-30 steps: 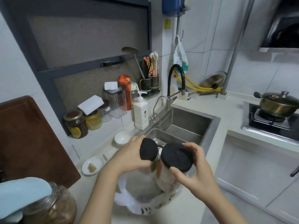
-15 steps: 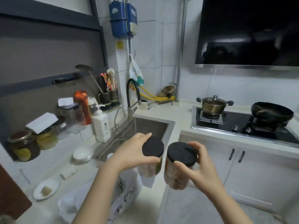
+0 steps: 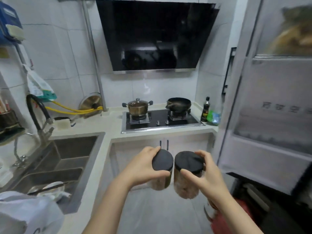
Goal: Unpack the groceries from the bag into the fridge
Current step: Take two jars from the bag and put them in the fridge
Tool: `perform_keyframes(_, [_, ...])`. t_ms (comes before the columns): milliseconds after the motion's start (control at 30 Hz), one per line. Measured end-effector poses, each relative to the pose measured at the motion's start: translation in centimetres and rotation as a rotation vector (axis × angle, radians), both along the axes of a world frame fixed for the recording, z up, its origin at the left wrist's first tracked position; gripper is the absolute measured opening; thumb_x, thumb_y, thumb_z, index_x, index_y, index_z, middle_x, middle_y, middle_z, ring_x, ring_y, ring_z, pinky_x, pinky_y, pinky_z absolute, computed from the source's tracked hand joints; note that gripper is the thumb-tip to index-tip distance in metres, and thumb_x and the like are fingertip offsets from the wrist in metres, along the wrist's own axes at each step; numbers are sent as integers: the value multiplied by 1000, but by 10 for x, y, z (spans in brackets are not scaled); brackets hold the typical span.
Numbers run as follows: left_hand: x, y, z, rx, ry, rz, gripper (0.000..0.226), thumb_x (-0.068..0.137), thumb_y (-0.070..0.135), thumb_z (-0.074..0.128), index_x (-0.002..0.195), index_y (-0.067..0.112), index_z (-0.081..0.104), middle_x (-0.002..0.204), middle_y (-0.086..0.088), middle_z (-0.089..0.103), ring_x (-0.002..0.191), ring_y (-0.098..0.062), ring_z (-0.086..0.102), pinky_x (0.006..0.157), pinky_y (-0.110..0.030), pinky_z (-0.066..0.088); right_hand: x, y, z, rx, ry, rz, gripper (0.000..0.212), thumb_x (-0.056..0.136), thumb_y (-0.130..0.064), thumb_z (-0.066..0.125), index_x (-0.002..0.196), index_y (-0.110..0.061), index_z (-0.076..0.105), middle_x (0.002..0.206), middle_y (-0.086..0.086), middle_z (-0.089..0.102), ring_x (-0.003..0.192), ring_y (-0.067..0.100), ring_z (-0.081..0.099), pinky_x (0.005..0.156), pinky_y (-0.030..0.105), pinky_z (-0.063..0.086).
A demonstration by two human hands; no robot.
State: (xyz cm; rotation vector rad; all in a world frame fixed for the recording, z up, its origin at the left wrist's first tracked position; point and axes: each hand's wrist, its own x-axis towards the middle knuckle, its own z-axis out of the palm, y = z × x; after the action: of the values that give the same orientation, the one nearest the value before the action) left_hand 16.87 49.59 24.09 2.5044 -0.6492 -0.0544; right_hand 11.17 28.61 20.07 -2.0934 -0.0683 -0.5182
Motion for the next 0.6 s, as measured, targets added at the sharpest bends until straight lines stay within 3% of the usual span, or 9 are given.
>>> perform_keyframes(300, [-22, -151, -17, -16, 33, -253, 97, 71, 58, 69, 149, 24, 24, 146, 7, 33, 131, -11, 37, 105, -27, 35, -82, -119, -7, -11, 35, -356, 69, 68, -37, 81, 122, -31, 39, 118, -8, 52, 111, 8, 49, 91, 20, 38])
perform_keyframes(433, [-35, -205, -24, -62, 98, -377, 97, 73, 53, 72, 150, 23, 22, 145, 6, 31, 129, -9, 37, 100, -20, 34, -114, -154, -9, -23, 67, -506, 80, 69, -42, 78, 135, -25, 37, 131, -12, 46, 122, 6, 43, 99, 23, 35])
perform_keyframes(600, [-43, -262, -25, -46, 75, -521, 102, 70, 62, 67, 152, 23, 19, 146, 7, 31, 132, -10, 36, 106, -26, 36, -143, -183, -4, -10, 93, -670, 89, 71, -46, 76, 143, -19, 32, 146, -6, 36, 134, 9, 33, 110, 28, 30])
